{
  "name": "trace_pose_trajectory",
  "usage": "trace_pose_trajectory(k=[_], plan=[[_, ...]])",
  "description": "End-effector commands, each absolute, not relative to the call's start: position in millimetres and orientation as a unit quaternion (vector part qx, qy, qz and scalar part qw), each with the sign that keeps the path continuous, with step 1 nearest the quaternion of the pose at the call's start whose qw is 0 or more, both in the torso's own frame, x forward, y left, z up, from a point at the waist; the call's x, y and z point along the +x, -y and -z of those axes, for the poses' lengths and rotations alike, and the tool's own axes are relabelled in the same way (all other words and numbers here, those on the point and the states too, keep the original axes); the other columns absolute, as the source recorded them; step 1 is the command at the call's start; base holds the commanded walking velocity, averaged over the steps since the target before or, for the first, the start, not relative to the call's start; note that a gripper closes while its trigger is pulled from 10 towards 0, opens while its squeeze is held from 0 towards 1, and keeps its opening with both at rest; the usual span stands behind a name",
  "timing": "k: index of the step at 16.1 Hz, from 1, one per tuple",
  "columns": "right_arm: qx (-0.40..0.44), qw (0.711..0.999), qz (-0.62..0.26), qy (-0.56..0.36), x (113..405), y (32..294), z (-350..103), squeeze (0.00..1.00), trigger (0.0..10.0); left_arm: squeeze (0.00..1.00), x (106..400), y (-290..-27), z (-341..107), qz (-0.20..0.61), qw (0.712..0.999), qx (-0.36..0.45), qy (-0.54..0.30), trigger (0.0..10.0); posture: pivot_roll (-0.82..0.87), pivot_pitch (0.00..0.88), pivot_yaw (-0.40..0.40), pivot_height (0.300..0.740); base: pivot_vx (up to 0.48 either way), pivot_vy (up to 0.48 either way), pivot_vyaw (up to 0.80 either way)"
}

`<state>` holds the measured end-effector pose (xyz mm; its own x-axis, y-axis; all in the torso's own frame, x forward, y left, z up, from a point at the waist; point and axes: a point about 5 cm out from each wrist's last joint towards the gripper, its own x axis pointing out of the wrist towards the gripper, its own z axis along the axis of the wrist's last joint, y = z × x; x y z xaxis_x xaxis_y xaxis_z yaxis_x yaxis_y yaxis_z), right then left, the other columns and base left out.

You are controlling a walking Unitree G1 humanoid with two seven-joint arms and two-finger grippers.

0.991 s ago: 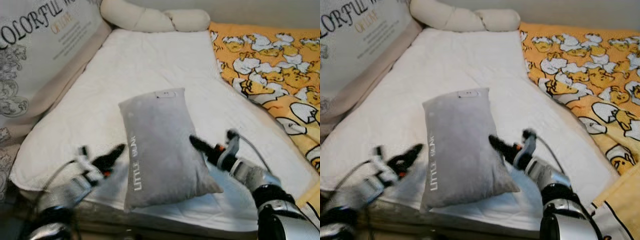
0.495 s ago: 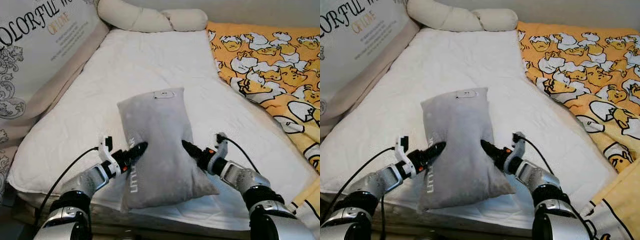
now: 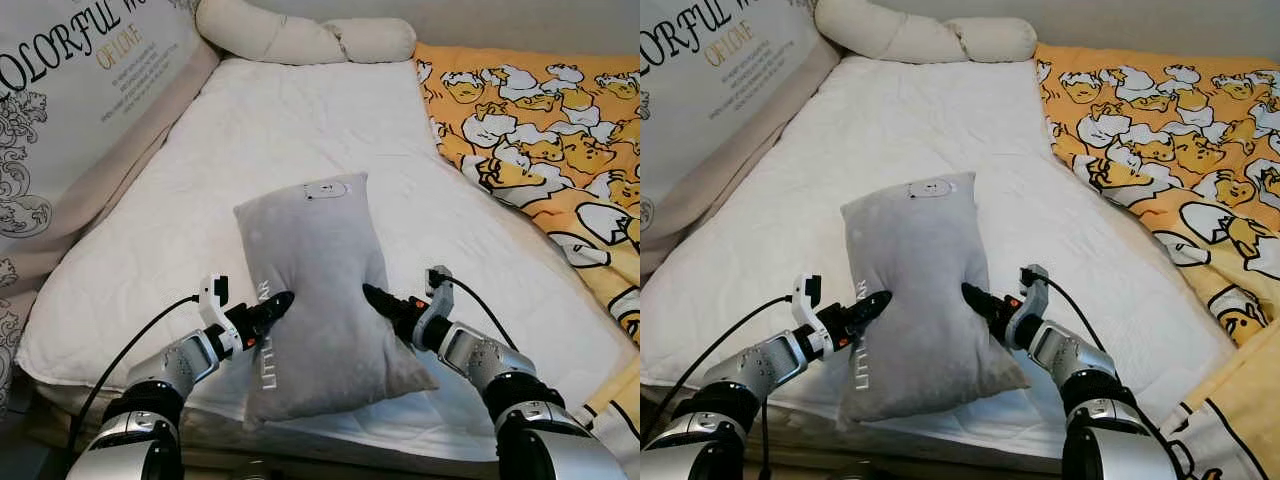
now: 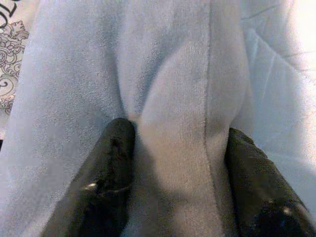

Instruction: Clean up the room

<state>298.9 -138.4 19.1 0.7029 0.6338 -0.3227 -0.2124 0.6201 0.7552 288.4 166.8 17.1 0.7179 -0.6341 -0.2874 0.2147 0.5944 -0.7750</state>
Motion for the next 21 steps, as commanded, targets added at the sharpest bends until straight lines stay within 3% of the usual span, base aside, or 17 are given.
trace_pose_trajectory(k=[1, 12, 21], plan=[[0.346, 0.847, -0.266, -0.303, 301.0, 129.2, -21.0, 0.0, 0.0, 0.0, 287.3, -160.2, -14.5, 0.257, 0.842, -0.374, -0.292, 0.0, -0.06, 0.0, 0.035, 0.74, 0.0, 0.0, 0.0], [0.338, 0.849, -0.284, -0.291, 296.8, 118.7, -19.0, 0.0, 0.0, 0.0, 285.2, -157.6, -10.1, 0.252, 0.853, -0.358, -0.284, 0.0, -0.07, 0.0, 0.037, 0.74, 0.0, 0.0, 0.0], [0.295, 0.887, -0.288, -0.209, 310.0, 103.4, -40.5, 0.0, 0.0, 0.0, 308.0, -149.3, -39.2, 0.259, 0.894, -0.273, -0.243, 0.0, -0.07, 0.0, 0.063, 0.74, 0.0, 0.0, 0.0]])
